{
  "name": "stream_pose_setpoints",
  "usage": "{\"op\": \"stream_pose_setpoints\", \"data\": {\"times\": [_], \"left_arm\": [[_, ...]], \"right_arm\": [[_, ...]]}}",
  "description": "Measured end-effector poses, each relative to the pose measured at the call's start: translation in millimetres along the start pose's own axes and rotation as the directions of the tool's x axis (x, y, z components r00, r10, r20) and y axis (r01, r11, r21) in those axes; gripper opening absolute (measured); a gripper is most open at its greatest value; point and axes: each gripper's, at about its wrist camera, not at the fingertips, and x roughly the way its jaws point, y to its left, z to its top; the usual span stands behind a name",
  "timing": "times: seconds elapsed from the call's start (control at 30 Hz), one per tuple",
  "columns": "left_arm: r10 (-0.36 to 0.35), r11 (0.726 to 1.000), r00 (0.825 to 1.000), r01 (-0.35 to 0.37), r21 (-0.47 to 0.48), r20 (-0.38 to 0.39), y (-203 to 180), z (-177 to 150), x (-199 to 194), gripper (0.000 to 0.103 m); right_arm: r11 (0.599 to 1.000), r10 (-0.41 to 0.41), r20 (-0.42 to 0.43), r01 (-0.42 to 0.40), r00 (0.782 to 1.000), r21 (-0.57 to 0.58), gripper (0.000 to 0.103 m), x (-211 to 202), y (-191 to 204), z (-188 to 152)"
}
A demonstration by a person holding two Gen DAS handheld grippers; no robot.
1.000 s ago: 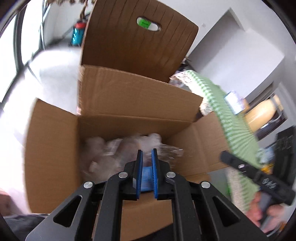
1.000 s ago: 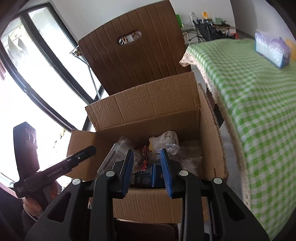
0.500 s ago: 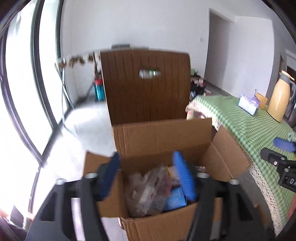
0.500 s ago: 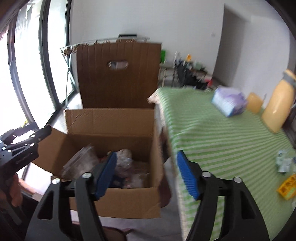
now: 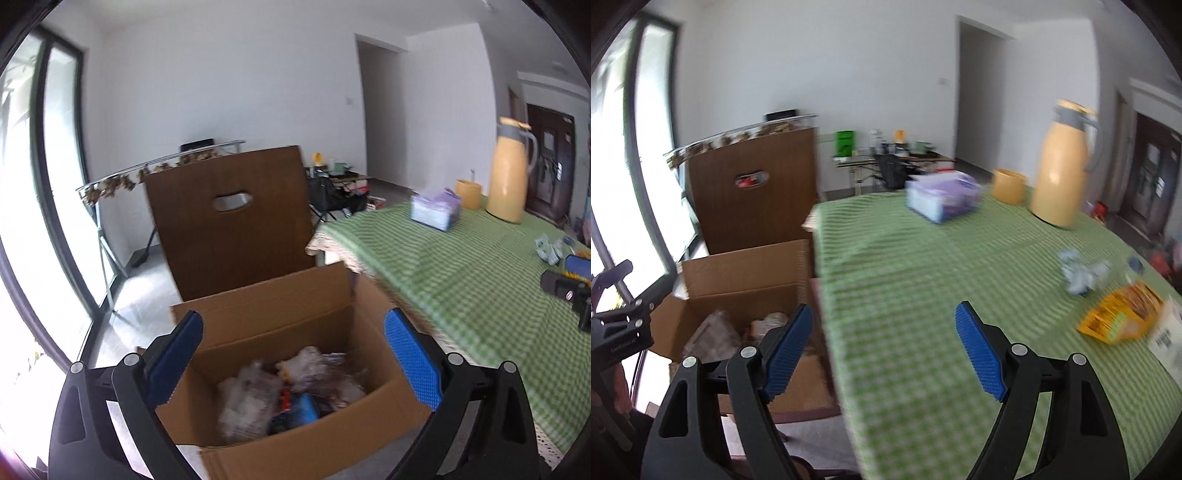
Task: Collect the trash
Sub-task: 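Move both open tools back over the table trash, then grasp the yellow snack bag with the left tool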
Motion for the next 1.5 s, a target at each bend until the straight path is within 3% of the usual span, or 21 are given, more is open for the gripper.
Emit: {"op": "stream_pose_setpoints", "data": {"times": [0.2,0.37,0.57,0.7,0.93,1.07,1.13,1.27,1.5], "left_arm": [[-0.102,0.992,0.995,0.100,0.079,0.019,-67.7,6.7,-13.4,0.096],[-0.214,0.966,0.976,0.208,0.151,0.024,-133.8,12.8,-26.8,0.096],[-0.380,0.900,0.925,0.372,0.228,-0.010,-218.6,16.7,-40.2,0.096],[-0.472,0.843,0.880,0.469,0.262,-0.057,-277.3,21.2,-41.0,0.096],[-0.566,0.763,0.814,0.576,0.295,-0.126,-360.6,26.3,-32.2,0.096],[-0.585,0.723,0.786,0.616,0.312,-0.197,-403.7,18.6,-21.5,0.096],[-0.588,0.713,0.780,0.625,0.318,-0.213,-418.8,17.7,-17.4,0.096],[-0.553,0.717,0.801,0.597,0.359,-0.229,-452.5,21.7,2.1,0.096],[-0.513,0.725,0.815,0.580,0.373,-0.270,-484.5,30.1,36.1,0.091]], "right_arm": [[0.990,-0.076,0.013,0.074,0.997,0.119,0.076,-28.7,-71.2,-16.9],[0.966,-0.165,0.010,0.160,0.986,0.205,0.076,-60.3,-137.1,-35.1],[0.912,-0.285,-0.020,0.277,0.958,0.303,0.076,-98.3,-215.1,-59.4],[0.855,-0.364,-0.044,0.353,0.930,0.380,0.076,-126.5,-268.7,-78.7],[0.764,-0.477,-0.097,0.467,0.873,0.445,0.079,-166.5,-339.5,-105.9],[0.723,-0.523,-0.128,0.518,0.843,0.458,0.082,-181.4,-369.4,-117.4],[0.706,-0.544,-0.136,0.539,0.828,0.458,0.082,-187.0,-382.4,-121.3],[0.690,-0.555,-0.156,0.556,0.817,0.464,0.082,-188.4,-398.8,-126.6],[0.662,-0.533,-0.182,0.541,0.826,0.519,0.082,-182.3,-427.7,-139.0]]}}
